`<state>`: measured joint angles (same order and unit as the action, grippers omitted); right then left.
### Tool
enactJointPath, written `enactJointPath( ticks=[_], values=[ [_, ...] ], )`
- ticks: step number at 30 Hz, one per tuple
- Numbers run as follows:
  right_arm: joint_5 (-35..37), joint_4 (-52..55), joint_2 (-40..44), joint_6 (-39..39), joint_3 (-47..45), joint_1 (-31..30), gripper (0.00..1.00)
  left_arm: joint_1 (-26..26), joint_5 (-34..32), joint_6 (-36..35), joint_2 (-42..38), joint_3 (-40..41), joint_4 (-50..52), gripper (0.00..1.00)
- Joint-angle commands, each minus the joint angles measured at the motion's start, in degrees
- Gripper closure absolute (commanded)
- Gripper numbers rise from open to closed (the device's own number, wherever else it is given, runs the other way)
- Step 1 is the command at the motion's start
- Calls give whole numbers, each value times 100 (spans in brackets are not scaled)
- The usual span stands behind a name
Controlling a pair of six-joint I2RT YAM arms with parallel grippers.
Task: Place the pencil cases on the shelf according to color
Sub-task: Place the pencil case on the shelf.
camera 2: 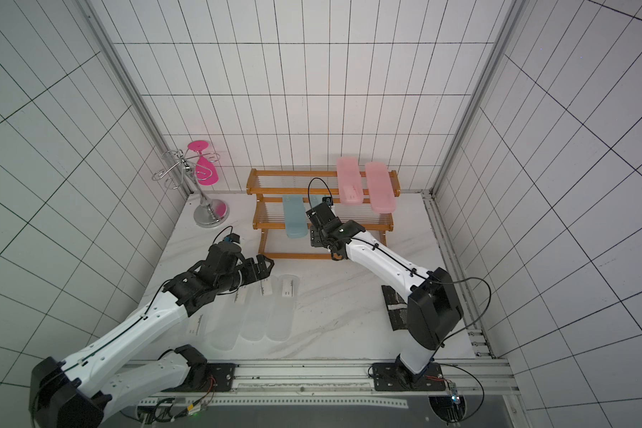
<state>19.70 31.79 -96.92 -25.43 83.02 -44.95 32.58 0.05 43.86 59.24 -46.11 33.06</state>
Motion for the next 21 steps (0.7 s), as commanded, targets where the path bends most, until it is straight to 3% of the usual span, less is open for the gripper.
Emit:
enactJointPath(
  ticks=[1,5,8,12,21],
  values=[
    [65,-190,-225,22,343,156,34,18,60,-162,128,-129,-172,2],
    [16,-184,-422,21,489,221,31,21,113,-246,195,-142,-176,2],
    [-53,-78,-494,-96,583,215,12,21,63,-339,210,-140,-173,2],
    [-221,-52,-321,-278,516,197,0,12,-109,-399,108,-330,101,2],
    [-175,187,776,-822,-23,-216,1,3,-626,-133,-583,-254,90,2]
  ],
)
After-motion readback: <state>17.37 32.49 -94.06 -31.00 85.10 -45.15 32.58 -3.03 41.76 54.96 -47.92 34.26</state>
